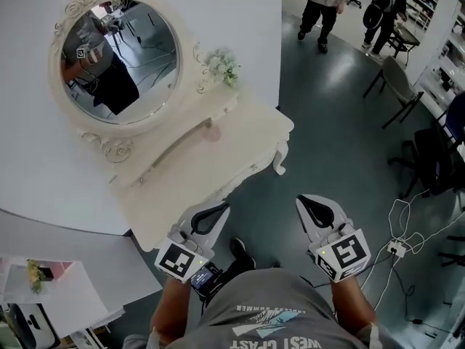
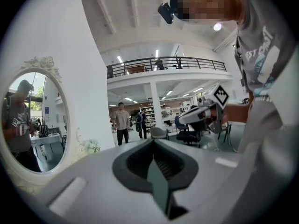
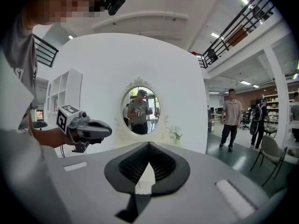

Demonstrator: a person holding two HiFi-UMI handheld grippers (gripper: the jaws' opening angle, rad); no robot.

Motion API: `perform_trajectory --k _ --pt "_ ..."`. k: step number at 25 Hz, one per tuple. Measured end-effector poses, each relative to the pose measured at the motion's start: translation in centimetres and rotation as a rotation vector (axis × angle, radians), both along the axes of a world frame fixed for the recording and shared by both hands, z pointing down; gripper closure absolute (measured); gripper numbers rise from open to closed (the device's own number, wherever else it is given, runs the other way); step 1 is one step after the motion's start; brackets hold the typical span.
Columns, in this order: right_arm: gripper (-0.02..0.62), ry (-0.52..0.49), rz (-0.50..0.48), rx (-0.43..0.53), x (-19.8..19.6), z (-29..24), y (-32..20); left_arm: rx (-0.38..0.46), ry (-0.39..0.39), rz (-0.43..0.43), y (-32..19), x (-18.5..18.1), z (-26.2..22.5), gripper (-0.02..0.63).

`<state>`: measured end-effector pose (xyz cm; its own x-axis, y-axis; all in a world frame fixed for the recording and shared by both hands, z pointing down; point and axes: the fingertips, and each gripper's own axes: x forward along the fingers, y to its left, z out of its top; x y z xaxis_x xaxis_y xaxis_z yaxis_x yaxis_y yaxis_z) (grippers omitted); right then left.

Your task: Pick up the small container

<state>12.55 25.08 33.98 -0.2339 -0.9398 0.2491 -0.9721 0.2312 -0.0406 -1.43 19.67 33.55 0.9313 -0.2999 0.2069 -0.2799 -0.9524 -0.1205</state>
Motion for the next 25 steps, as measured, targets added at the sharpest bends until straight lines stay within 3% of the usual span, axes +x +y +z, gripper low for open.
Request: perform_trajectory --k 13,20,25 --pt "0.594 0.09 0.042 0.001 -5.9 -2.0 -11.4 -0.011 0.067 0.054 -12.8 -5.2 0.1 0.604" --pt "0.594 0.119 -0.011 -0.005 -7.3 -2.0 -16.5 -0.038 0.079 0.01 -16.9 -6.8 0.9 0.604" --pt "0.594 0.112 -0.094 -0.013 -6.9 -1.0 -20.8 -0.04 0.067 -0.074 -19.9 -7.2 1.5 0.604"
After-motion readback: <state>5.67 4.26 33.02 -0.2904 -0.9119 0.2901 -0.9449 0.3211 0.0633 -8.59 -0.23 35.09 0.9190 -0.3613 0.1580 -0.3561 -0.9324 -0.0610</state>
